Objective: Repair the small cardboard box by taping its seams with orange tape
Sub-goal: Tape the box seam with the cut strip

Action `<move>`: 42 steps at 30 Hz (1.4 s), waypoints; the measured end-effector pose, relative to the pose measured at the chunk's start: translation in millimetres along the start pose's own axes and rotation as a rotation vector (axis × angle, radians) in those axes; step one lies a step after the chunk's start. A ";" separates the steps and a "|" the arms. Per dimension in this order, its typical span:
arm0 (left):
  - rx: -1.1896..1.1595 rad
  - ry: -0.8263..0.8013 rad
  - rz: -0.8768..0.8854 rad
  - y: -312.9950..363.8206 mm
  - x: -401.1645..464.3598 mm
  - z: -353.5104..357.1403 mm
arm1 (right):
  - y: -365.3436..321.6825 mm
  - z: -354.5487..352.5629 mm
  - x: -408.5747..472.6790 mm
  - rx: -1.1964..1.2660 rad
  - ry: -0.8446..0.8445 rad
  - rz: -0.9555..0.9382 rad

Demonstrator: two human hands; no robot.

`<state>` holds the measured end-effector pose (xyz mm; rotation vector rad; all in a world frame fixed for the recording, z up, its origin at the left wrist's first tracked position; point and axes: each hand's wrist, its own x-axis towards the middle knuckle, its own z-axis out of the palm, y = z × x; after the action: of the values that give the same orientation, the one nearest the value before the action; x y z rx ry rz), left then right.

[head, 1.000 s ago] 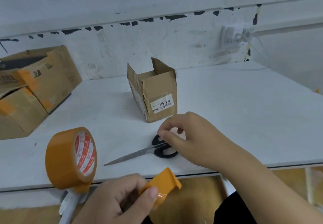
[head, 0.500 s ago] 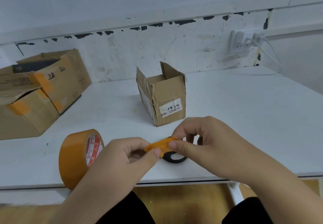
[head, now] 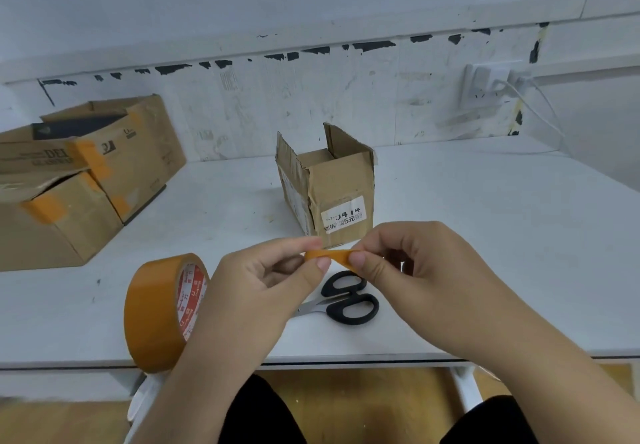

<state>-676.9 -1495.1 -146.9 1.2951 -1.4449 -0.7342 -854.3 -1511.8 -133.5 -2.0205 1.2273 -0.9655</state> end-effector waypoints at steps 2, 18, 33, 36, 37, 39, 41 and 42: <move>-0.028 0.015 0.028 -1.2 0.0 3.3 | 0.7 0.1 0.6 0.008 0.002 0.006; 0.012 0.100 0.141 -11.6 1.8 2.2 | 3.5 -2.2 1.0 0.154 -0.016 0.017; -0.012 0.157 0.033 -27.3 33.7 8.0 | 21.2 7.7 47.0 0.156 0.023 0.042; -0.019 0.211 0.015 -33.8 43.8 9.7 | 27.8 16.8 63.3 0.181 0.076 0.042; -0.015 0.229 0.016 -35.1 46.6 11.1 | 29.0 20.4 67.1 0.170 0.096 0.032; 0.016 0.256 0.029 -36.9 51.3 13.0 | 31.3 27.0 72.5 0.159 0.132 0.018; 0.065 0.261 0.038 -39.2 54.2 13.7 | 35.1 32.7 75.3 0.166 0.160 0.011; 0.088 0.260 0.036 -40.8 55.3 14.3 | 37.4 35.5 75.9 0.160 0.173 0.002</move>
<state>-671.4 -1560.1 -172.8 1.3729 -1.2974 -0.4634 -819.7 -1592.1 -161.3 -1.8428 1.1986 -1.2185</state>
